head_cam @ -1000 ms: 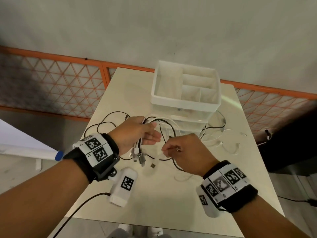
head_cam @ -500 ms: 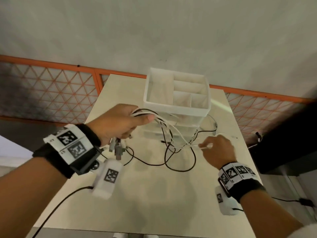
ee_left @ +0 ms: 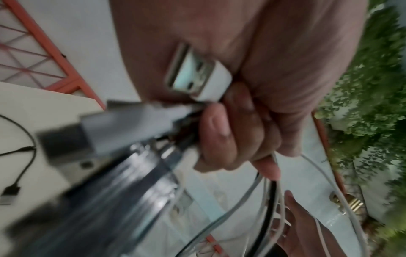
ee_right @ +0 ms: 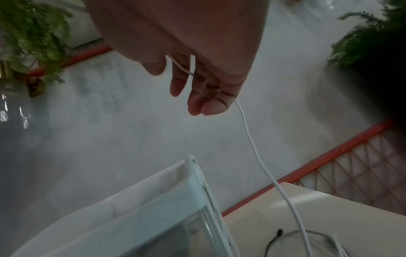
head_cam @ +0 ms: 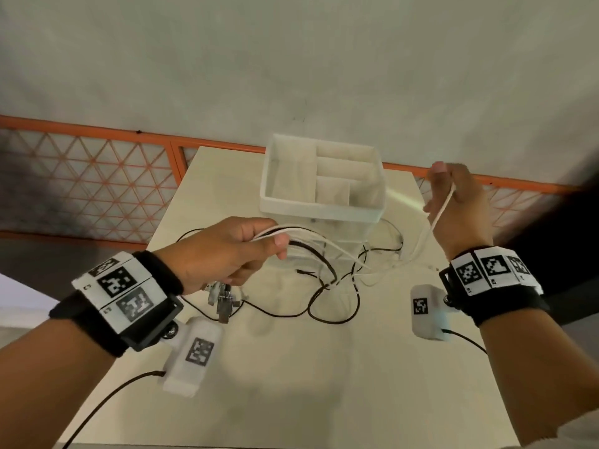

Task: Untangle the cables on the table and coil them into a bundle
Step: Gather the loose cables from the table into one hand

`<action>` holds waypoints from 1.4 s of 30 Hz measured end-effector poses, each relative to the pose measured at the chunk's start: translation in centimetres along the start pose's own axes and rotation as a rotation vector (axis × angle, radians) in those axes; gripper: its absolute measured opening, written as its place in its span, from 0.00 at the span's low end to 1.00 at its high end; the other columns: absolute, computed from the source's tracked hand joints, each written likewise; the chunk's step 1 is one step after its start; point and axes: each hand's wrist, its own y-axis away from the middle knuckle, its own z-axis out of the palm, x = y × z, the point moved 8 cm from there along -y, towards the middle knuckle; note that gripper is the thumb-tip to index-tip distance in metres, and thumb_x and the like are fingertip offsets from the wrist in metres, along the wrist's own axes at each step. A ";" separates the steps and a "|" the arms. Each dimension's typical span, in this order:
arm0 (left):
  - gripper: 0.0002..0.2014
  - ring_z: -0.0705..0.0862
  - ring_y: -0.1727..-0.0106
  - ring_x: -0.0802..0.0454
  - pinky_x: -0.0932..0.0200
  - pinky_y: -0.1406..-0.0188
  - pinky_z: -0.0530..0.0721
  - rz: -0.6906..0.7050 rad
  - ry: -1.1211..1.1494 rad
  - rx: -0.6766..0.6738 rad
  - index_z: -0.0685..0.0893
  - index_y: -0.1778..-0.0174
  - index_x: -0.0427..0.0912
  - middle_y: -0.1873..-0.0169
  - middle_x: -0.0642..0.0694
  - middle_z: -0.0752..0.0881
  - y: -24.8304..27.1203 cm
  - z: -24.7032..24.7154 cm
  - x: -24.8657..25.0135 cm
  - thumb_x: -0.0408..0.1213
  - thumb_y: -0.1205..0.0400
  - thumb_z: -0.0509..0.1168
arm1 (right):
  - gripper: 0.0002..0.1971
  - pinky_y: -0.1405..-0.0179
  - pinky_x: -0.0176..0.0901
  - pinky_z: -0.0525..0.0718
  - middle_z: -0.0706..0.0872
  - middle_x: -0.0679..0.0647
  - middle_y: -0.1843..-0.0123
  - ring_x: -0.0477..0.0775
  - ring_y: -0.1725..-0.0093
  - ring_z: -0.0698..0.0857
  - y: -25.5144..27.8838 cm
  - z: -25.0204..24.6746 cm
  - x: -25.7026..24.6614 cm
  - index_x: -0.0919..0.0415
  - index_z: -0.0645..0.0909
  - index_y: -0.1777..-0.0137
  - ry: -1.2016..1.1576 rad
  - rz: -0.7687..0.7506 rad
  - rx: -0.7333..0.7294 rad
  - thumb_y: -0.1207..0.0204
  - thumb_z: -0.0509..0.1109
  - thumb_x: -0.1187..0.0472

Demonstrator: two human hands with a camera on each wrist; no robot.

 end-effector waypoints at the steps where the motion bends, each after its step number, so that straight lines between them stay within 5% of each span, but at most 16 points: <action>1: 0.16 0.56 0.77 0.53 0.63 0.80 0.60 0.017 -0.001 -0.034 0.86 0.57 0.44 0.77 0.49 0.61 0.2 0.4 0.3 0.53 0.17 0.65 | 0.21 0.46 0.59 0.85 0.88 0.60 0.49 0.64 0.48 0.87 0.0 0.0 -0.4 0.44 0.78 0.42 -0.048 -0.037 0.007 0.17 0.51 0.32; 5: 0.18 0.56 0.78 0.53 0.62 0.79 0.59 0.062 0.071 -0.087 0.87 0.55 0.42 0.77 0.49 0.60 0.7 0.8 0.9 0.55 0.20 0.65 | 0.16 0.61 0.42 0.85 0.83 0.59 0.38 0.58 0.53 0.86 0.9 0.1 -1.8 0.38 0.78 0.42 -0.215 -0.153 0.006 0.15 0.53 0.35; 9: 0.16 0.56 0.77 0.52 0.61 0.79 0.58 0.003 0.019 0.112 0.87 0.55 0.41 0.77 0.50 0.60 0.4 -0.9 0.4 0.51 0.18 0.65 | 0.10 0.65 0.47 0.80 0.84 0.50 0.38 0.55 0.63 0.82 2.3 3.3 1.3 0.35 0.80 0.42 -0.386 -0.024 -0.200 0.14 0.58 0.48; 12: 0.15 0.58 0.79 0.53 0.63 0.81 0.59 -0.057 -0.014 0.237 0.85 0.55 0.36 0.79 0.51 0.63 0.2 -1.8 -1.0 0.47 0.16 0.64 | 0.14 0.65 0.39 0.79 0.88 0.50 0.43 0.47 0.65 0.84 5.5 7.9 6.2 0.44 0.82 0.48 0.037 0.150 -0.590 0.16 0.61 0.66; 14: 0.15 0.61 0.81 0.56 0.63 0.82 0.62 -0.087 0.013 0.337 0.84 0.56 0.35 0.79 0.52 0.65 0.2 -2.9 -2.0 0.44 0.14 0.64 | 0.10 0.60 0.46 0.85 0.90 0.53 0.42 0.54 0.61 0.87 7.7 8.8 9.5 0.46 0.85 0.46 0.250 0.336 -0.690 0.16 0.62 0.56; 16: 0.14 0.64 0.82 0.57 0.64 0.83 0.64 -0.116 0.046 0.398 0.82 0.57 0.35 0.78 0.50 0.68 0.1 -3.6 -2.9 0.43 0.14 0.63 | 0.16 0.41 0.50 0.83 0.89 0.57 0.37 0.62 0.43 0.87 8.1 8.0 10.6 0.52 0.86 0.38 0.414 0.391 -0.640 0.16 0.64 0.47; 18: 0.13 0.64 0.82 0.57 0.64 0.83 0.65 -0.160 0.027 0.405 0.82 0.57 0.36 0.78 0.49 0.68 0.0 -3.8 -3.7 0.42 0.14 0.64 | 0.13 0.39 0.49 0.80 0.88 0.58 0.35 0.64 0.36 0.84 7.0 6.8 9.7 0.53 0.86 0.39 0.450 0.351 -0.522 0.16 0.65 0.51; 23: 0.21 0.62 0.80 0.55 0.64 0.81 0.66 -0.223 -0.040 0.360 0.84 0.57 0.37 0.80 0.51 0.66 -0.4 -2.4 -3.9 0.56 0.19 0.67 | 0.09 0.40 0.45 0.77 0.82 0.43 0.32 0.55 0.38 0.84 2.6 3.2 2.9 0.45 0.81 0.50 0.061 0.121 -0.236 0.16 0.64 0.62; 25: 0.23 0.62 0.80 0.55 0.63 0.79 0.67 -0.203 -0.036 0.342 0.84 0.57 0.37 0.79 0.51 0.65 -0.6 -1.8 -3.6 0.58 0.20 0.67 | 0.08 0.36 0.52 0.82 0.77 0.36 0.26 0.57 0.38 0.86 2.0 2.7 0.9 0.47 0.80 0.50 -0.042 -0.011 -0.190 0.17 0.65 0.63; 27: 0.22 0.63 0.79 0.54 0.62 0.77 0.67 -0.185 -0.044 0.321 0.82 0.57 0.36 0.78 0.50 0.66 -0.7 -1.4 -3.4 0.56 0.21 0.69 | 0.08 0.44 0.49 0.85 0.74 0.30 0.25 0.55 0.45 0.88 2.3 2.9 0.6 0.49 0.80 0.50 -0.081 -0.069 -0.196 0.19 0.67 0.65; 31: 0.24 0.65 0.79 0.54 0.65 0.78 0.68 -0.169 -0.056 0.263 0.82 0.46 0.27 0.75 0.47 0.68 -0.5 -1.4 -3.4 0.47 0.23 0.74 | 0.24 0.60 0.36 0.79 0.83 0.45 0.37 0.55 0.53 0.86 5.9 6.3 5.7 0.46 0.76 0.30 0.074 0.122 -0.490 0.21 0.67 0.70; 33: 0.26 0.65 0.78 0.55 0.64 0.77 0.68 -0.159 -0.058 0.263 0.82 0.46 0.28 0.73 0.45 0.68 -0.2 -1.8 -3.4 0.51 0.23 0.73 | 0.35 0.58 0.40 0.83 0.82 0.46 0.35 0.55 0.47 0.86 9.3 8.2 9.3 0.37 0.72 0.27 0.222 0.268 -0.735 0.26 0.65 0.74; 35: 0.27 0.64 0.78 0.56 0.63 0.78 0.67 -0.162 -0.047 0.309 0.84 0.47 0.30 0.75 0.49 0.68 0.0 -2.4 -3.5 0.56 0.21 0.68 | 0.28 0.46 0.50 0.88 0.87 0.47 0.36 0.56 0.45 0.88 10.7 8.6 10.0 0.36 0.78 0.37 0.281 0.302 -0.782 0.26 0.63 0.72; 37: 0.25 0.62 0.78 0.56 0.64 0.80 0.64 -0.174 -0.048 0.348 0.86 0.47 0.33 0.79 0.55 0.67 -0.1 -2.7 -3.7 0.55 0.16 0.61 | 0.20 0.36 0.55 0.85 0.90 0.46 0.42 0.52 0.47 0.88 10.1 8.2 7.2 0.37 0.81 0.47 0.209 0.225 -0.671 0.24 0.67 0.68; 39: 0.23 0.62 0.79 0.57 0.64 0.80 0.62 -0.164 -0.101 0.331 0.88 0.50 0.37 0.80 0.57 0.68 -0.5 -2.1 -3.7 0.53 0.13 0.57 | 0.24 0.35 0.46 0.83 0.86 0.43 0.36 0.48 0.41 0.86 10.4 8.5 1.8 0.40 0.80 0.35 0.009 0.060 -0.619 0.26 0.74 0.66; 42: 0.19 0.68 0.83 0.62 0.68 0.80 0.66 -0.094 -0.271 0.226 0.88 0.61 0.47 0.81 0.59 0.74 -1.3 0.3 -2.5 0.51 0.12 0.57 | 0.44 0.26 0.39 0.71 0.75 0.42 0.22 0.44 0.25 0.76 13.3 10.5 -7.9 0.41 0.65 0.18 -0.151 -0.276 -0.712 0.33 0.82 0.52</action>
